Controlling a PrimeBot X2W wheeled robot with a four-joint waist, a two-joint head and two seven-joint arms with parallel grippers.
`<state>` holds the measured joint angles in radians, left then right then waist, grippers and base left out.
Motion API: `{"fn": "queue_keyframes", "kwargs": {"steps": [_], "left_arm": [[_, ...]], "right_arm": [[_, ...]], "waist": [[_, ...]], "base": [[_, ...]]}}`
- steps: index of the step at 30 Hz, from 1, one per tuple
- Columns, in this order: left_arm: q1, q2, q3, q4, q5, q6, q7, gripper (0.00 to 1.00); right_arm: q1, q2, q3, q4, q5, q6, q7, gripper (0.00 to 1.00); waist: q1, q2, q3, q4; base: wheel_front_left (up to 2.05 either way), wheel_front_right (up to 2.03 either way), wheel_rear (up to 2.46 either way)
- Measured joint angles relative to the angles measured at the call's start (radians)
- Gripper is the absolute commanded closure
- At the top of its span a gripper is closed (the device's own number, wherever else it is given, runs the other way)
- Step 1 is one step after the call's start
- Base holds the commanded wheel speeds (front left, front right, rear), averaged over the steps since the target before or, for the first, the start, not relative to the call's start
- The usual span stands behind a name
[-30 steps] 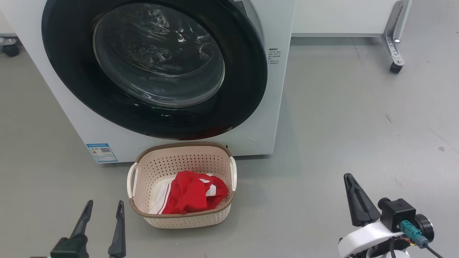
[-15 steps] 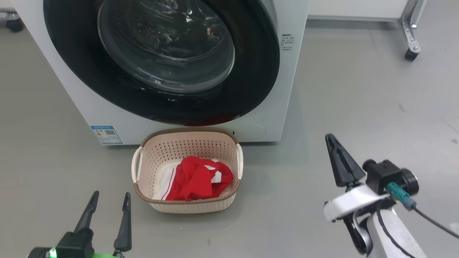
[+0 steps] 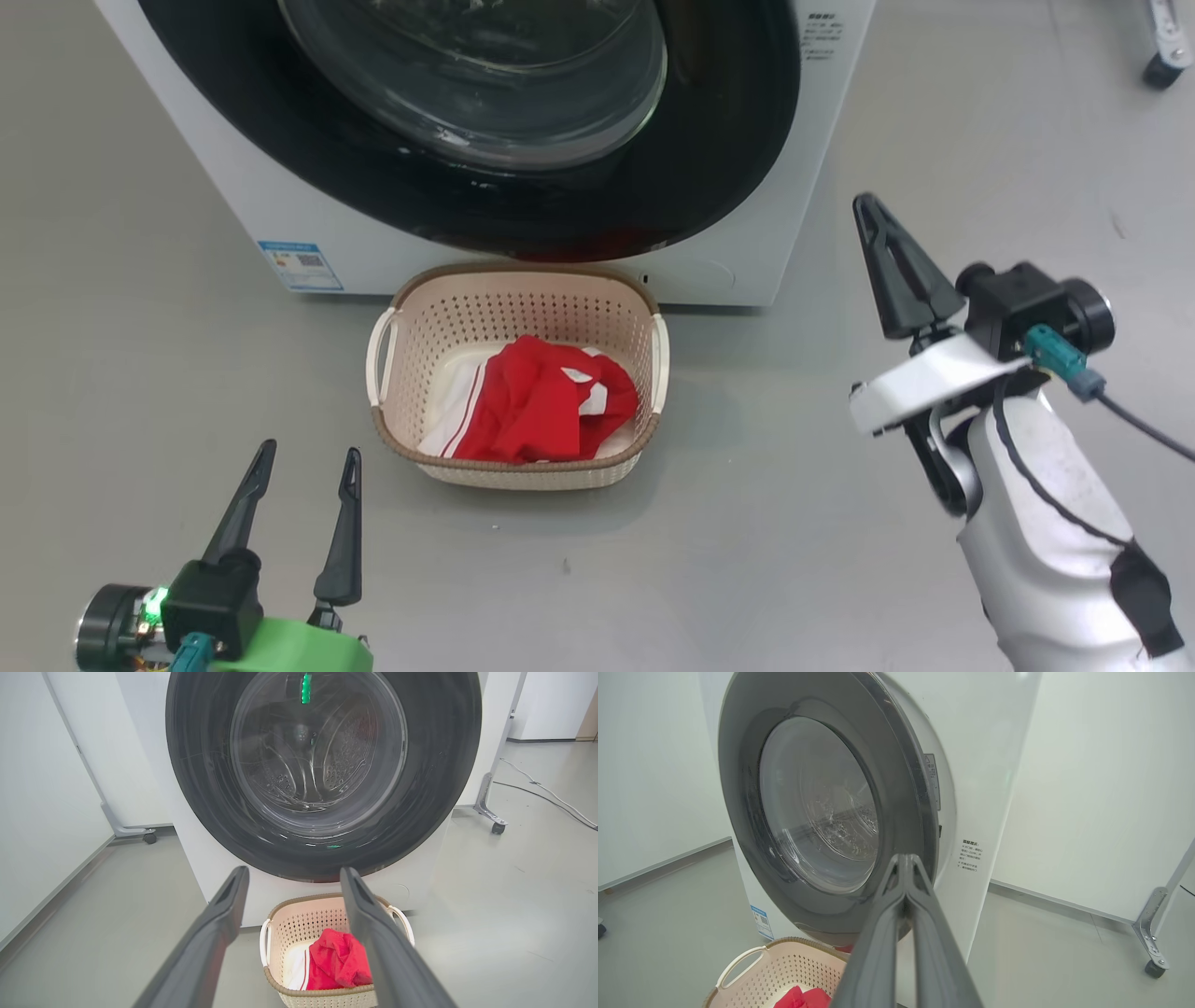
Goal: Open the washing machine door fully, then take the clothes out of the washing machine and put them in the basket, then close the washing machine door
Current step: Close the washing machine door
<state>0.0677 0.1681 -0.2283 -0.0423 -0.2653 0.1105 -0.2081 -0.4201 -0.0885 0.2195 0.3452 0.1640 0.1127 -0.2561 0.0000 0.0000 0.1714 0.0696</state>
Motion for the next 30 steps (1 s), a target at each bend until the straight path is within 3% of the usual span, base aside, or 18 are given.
{"fn": "queue_keyframes", "kwargs": {"steps": [13, 30], "left_arm": [[-0.065, -0.011, -0.018, -0.001, 0.005, 0.000, 0.000, 0.00], [-0.173, -0.033, -0.044, -0.025, 0.014, -0.016, -0.013, 0.00]], "right_arm": [[-0.228, -0.005, 0.045, 0.083, -0.001, 0.009, 0.015, 1.00], [-0.486, -0.045, 0.018, 0.220, 0.018, 0.009, 0.031, 1.00]], "waist": [[0.0000, 0.0000, 0.090, 0.059], [0.0000, 0.0000, 0.216, 0.126]], "base": [[0.00, 0.00, 0.00], [0.00, 0.00, 0.00]]}}
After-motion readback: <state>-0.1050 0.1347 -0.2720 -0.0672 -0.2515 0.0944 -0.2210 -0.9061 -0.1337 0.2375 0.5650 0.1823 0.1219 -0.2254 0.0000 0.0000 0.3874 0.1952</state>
